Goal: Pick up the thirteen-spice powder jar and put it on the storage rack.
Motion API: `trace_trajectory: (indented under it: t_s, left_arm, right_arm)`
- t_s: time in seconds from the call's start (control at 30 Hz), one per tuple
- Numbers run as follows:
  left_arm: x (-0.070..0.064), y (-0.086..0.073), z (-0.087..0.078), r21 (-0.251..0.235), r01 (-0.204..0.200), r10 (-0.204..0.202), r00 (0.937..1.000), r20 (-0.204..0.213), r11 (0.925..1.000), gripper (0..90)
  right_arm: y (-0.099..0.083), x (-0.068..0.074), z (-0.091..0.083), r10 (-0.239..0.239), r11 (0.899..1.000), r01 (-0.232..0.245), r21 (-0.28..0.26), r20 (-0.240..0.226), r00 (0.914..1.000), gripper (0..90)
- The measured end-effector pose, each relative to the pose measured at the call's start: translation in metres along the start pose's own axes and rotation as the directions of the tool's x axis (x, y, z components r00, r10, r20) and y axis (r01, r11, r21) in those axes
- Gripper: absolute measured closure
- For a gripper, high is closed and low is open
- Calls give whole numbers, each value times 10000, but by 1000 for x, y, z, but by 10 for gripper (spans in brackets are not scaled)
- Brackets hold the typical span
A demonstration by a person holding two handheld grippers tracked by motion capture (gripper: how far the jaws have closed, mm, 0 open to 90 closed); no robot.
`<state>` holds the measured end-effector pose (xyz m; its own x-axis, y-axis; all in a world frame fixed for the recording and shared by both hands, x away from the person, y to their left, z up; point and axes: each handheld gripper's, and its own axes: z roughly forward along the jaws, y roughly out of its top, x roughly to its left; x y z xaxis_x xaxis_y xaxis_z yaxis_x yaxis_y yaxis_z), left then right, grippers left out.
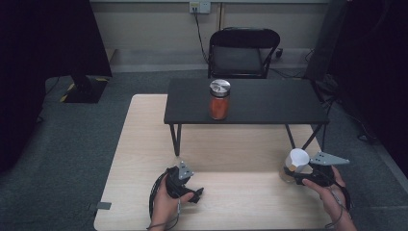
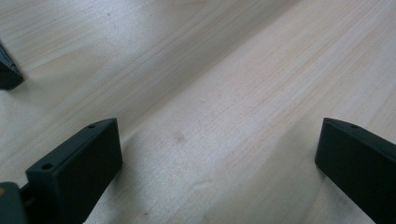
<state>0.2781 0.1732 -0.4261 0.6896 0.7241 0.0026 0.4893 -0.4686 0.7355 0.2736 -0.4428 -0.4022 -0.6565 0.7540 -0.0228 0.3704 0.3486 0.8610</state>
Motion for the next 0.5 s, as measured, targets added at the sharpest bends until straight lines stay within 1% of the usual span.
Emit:
trace_trajectory:
  t_s: [0.17, 0.3, 0.5]
  left_arm:
    - [0, 0, 0, 0, 0, 0, 10000, 0, 10000, 0]
    - [0, 0, 0, -2, -1, 1, 10000, 2, 10000, 0]
    - [0, 0, 0, 0, 0, 0, 10000, 1, 10000, 0]
  right_arm:
    - [4, 1, 0, -97, 9999, 97, 37, -117, 9999, 304]
    - [10, 2, -2, -244, 9997, 245, 53, -227, 9994, 304]
    - [18, -5, -3, -133, 9999, 130, -44, -696, 9975, 304]
